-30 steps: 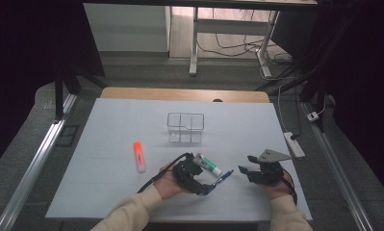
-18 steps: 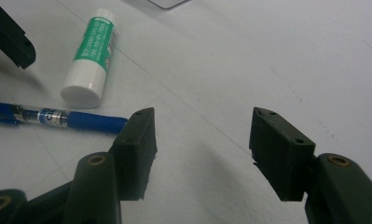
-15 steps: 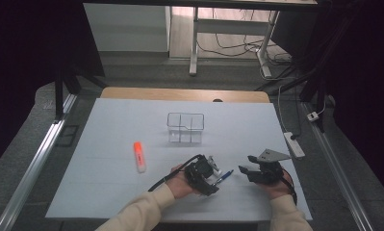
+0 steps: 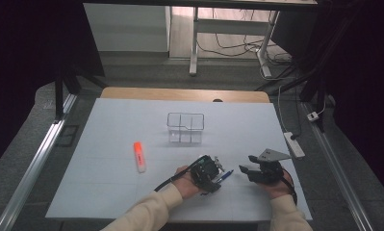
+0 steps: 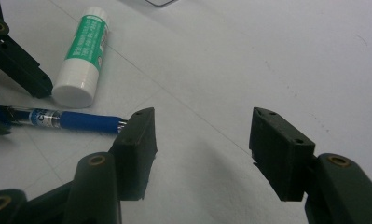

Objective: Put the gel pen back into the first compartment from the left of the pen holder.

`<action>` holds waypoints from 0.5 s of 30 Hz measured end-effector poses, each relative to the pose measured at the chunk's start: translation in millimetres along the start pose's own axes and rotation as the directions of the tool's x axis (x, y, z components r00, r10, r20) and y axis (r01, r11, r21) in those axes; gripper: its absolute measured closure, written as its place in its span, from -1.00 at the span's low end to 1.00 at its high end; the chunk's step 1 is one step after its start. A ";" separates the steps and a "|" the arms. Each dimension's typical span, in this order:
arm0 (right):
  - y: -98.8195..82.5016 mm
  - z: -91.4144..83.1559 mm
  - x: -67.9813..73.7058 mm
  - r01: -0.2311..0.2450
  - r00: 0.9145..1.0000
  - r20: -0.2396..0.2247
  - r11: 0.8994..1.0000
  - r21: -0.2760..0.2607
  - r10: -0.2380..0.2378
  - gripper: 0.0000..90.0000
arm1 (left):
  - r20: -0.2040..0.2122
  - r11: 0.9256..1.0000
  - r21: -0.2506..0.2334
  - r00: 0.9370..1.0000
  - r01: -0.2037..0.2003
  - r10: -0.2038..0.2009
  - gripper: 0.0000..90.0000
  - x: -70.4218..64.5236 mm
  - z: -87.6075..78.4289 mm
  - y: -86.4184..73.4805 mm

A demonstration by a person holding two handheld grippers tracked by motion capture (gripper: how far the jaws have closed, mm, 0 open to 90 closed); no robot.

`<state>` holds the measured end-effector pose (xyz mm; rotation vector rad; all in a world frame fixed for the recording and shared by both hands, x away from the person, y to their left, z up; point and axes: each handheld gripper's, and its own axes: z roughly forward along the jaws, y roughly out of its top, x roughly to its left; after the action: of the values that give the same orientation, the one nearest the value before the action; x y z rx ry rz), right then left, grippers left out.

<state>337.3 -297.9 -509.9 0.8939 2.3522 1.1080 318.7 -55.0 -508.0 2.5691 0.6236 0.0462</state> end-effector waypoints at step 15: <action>1.1 -0.2 0.6 0.000 1.000 0.012 1.000 0.008 0.000 -0.08 | -0.024 1.000 0.012 1.000 -0.014 0.015 0.64 -5.7 -0.6 0.1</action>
<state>337.2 -297.0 -509.0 0.9013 2.3488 1.0909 313.5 -57.3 -507.0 2.5883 0.6159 0.0786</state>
